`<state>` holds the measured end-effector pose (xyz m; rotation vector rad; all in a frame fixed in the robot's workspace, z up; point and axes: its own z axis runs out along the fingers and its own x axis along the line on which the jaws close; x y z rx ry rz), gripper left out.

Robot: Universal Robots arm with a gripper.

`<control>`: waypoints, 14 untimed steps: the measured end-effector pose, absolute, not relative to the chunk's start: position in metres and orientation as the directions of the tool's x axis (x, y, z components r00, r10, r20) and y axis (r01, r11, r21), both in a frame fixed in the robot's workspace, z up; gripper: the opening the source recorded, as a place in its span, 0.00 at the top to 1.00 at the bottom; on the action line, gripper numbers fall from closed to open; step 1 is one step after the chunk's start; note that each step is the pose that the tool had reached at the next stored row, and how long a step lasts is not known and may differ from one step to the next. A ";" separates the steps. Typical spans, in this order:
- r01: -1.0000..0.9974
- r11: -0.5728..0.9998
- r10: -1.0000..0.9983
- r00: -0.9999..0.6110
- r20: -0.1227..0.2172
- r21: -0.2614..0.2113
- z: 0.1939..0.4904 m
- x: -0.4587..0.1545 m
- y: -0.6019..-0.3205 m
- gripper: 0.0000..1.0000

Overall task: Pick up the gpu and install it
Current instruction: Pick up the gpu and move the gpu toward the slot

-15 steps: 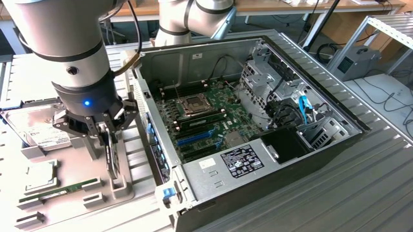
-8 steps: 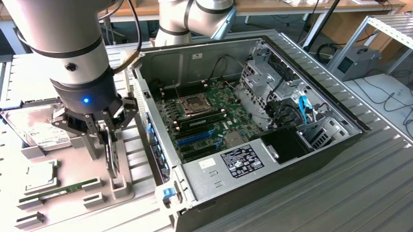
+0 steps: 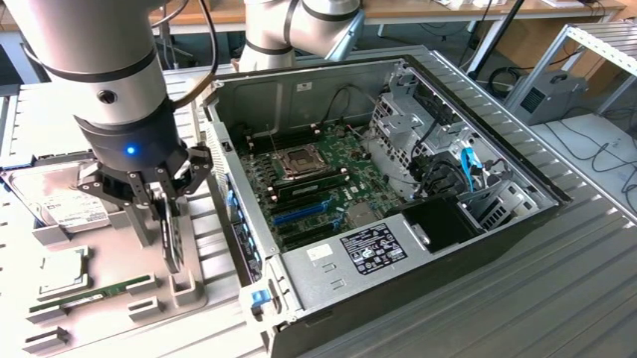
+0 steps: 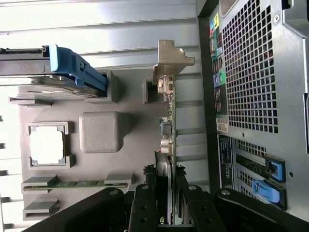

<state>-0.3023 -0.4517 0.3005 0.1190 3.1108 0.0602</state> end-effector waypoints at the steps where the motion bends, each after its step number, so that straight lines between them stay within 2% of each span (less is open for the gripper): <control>1: 0.076 0.996 0.077 -0.997 -0.026 0.040 0.302 -0.302 -0.452 0.74; 14: 0.076 0.996 0.077 -0.997 -0.026 0.040 0.312 -0.302 -0.452 0.74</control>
